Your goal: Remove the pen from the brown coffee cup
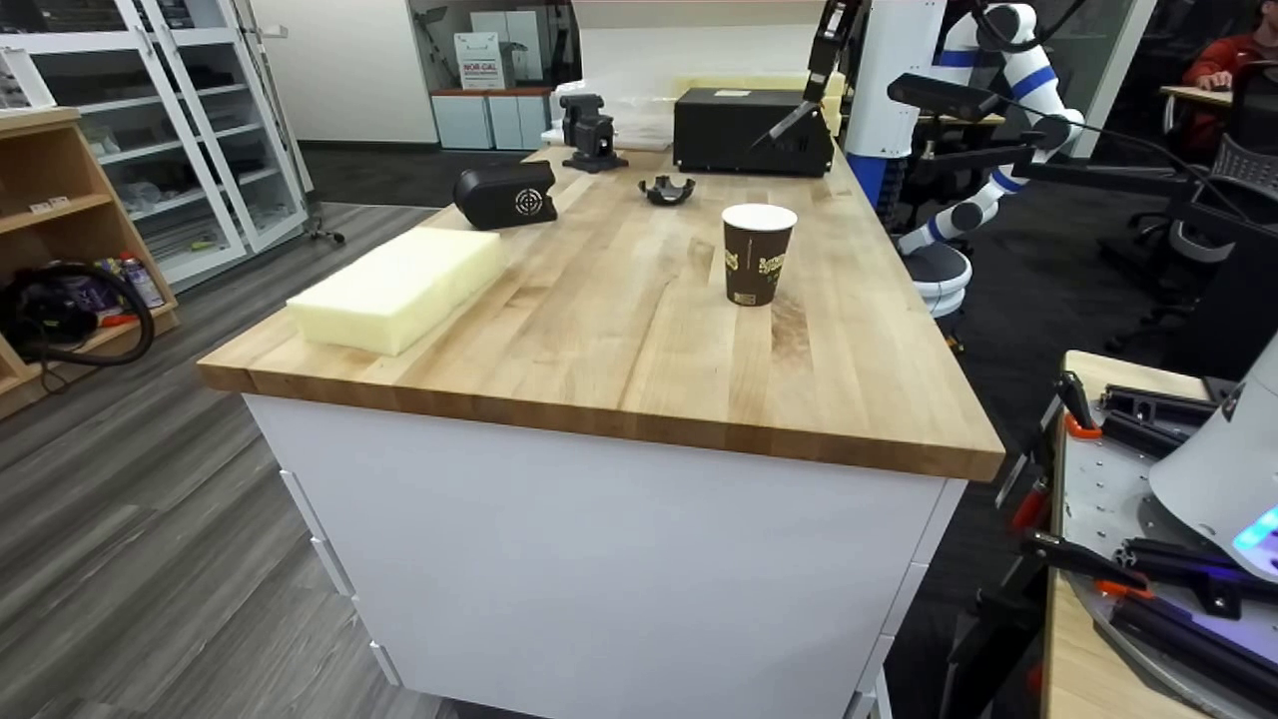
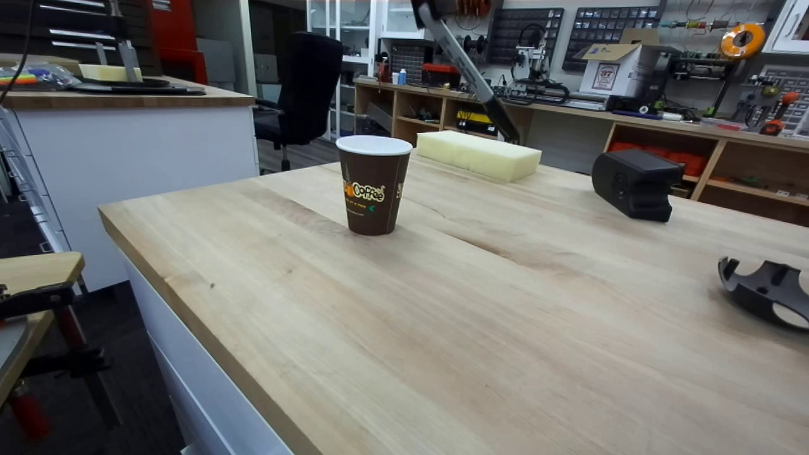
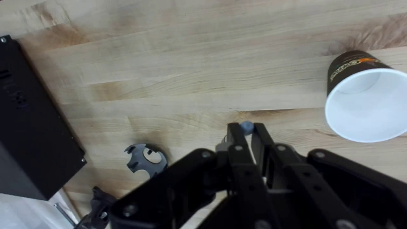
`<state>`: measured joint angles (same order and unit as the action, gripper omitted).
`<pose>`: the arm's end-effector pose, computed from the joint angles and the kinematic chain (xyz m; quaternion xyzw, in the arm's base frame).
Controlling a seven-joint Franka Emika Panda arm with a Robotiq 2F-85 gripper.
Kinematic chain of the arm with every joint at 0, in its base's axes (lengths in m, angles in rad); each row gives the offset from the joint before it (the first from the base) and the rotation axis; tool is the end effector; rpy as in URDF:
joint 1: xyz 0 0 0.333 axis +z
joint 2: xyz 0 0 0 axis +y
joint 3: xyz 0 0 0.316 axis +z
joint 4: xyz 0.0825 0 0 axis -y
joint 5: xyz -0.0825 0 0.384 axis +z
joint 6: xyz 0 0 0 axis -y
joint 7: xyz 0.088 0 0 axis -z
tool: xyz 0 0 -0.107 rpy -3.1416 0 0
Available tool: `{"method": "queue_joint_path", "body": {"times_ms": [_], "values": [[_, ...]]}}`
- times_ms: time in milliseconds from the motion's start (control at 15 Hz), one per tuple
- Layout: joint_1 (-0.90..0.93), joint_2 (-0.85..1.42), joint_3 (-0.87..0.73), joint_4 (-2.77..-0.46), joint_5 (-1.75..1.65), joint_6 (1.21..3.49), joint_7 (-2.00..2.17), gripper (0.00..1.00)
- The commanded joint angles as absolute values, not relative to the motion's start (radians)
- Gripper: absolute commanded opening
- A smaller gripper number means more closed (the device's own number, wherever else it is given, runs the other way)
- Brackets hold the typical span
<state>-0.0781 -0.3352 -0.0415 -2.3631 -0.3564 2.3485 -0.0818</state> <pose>0.4685 -0.0625 0.4899 0.9742 0.0843 0.1432 0.1529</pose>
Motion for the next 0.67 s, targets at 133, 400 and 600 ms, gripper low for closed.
{"method": "queue_joint_path", "body": {"times_ms": [133, 400, 600], "values": [[-0.195, -0.364, -0.014, -2.479, -0.493, 2.463, 0.194, 0.03], [-0.209, -0.365, -0.003, -2.49, -0.55, 2.442, 0.271, 0.42], [-0.185, -0.371, 0.013, -2.488, -0.556, 2.423, 0.248, 0.62]]}}
